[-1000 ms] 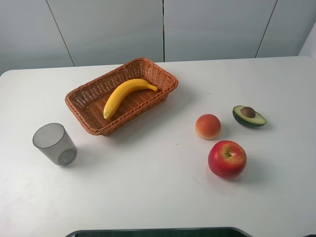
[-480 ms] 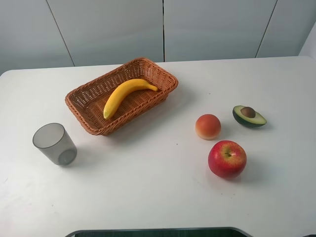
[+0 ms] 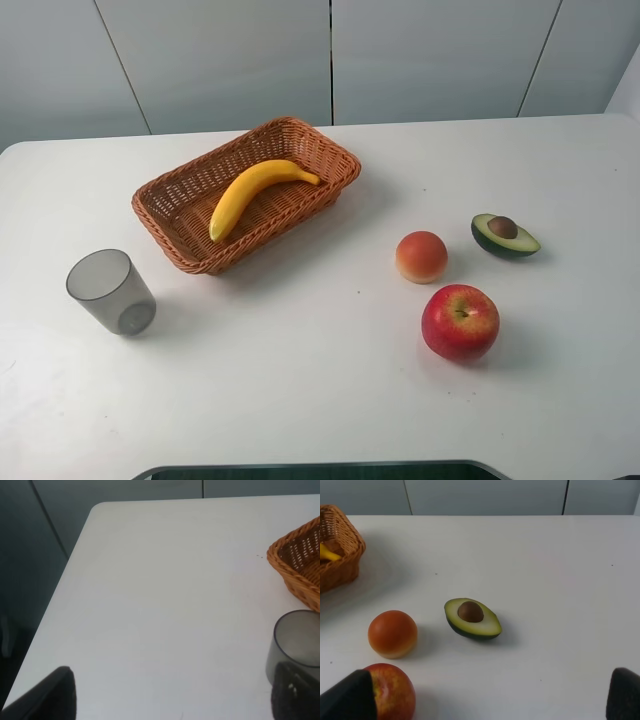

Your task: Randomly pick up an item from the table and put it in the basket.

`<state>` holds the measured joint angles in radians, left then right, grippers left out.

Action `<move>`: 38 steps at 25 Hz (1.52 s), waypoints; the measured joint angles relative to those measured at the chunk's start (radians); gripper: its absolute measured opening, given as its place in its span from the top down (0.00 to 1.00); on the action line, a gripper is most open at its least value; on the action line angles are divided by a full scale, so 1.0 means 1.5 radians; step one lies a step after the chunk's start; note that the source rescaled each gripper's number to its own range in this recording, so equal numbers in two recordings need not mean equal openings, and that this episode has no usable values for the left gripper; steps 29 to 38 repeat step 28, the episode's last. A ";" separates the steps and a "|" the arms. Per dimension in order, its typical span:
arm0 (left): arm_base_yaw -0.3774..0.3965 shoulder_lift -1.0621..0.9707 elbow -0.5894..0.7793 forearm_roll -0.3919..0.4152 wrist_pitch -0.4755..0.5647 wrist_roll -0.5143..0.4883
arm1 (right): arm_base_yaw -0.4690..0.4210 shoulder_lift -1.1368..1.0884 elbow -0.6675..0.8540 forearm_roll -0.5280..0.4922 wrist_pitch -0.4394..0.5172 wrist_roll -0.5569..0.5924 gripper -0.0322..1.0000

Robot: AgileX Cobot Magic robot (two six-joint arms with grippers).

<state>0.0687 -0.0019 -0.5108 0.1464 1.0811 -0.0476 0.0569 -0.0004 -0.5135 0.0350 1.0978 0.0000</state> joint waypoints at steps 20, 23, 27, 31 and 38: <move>0.000 0.000 0.000 0.000 0.000 0.000 | 0.000 0.000 0.000 -0.011 -0.001 0.006 0.01; 0.000 0.000 0.000 0.000 0.000 0.000 | 0.000 0.000 0.000 -0.011 -0.001 0.006 0.01; 0.000 0.000 0.000 0.000 0.000 0.000 | 0.000 0.000 0.000 -0.011 -0.001 0.006 0.01; 0.000 0.000 0.000 0.000 0.000 0.000 | 0.000 0.000 0.000 -0.011 -0.001 0.006 0.01; 0.000 0.000 0.000 0.000 0.000 0.000 | 0.000 0.000 0.000 -0.011 -0.001 0.006 0.01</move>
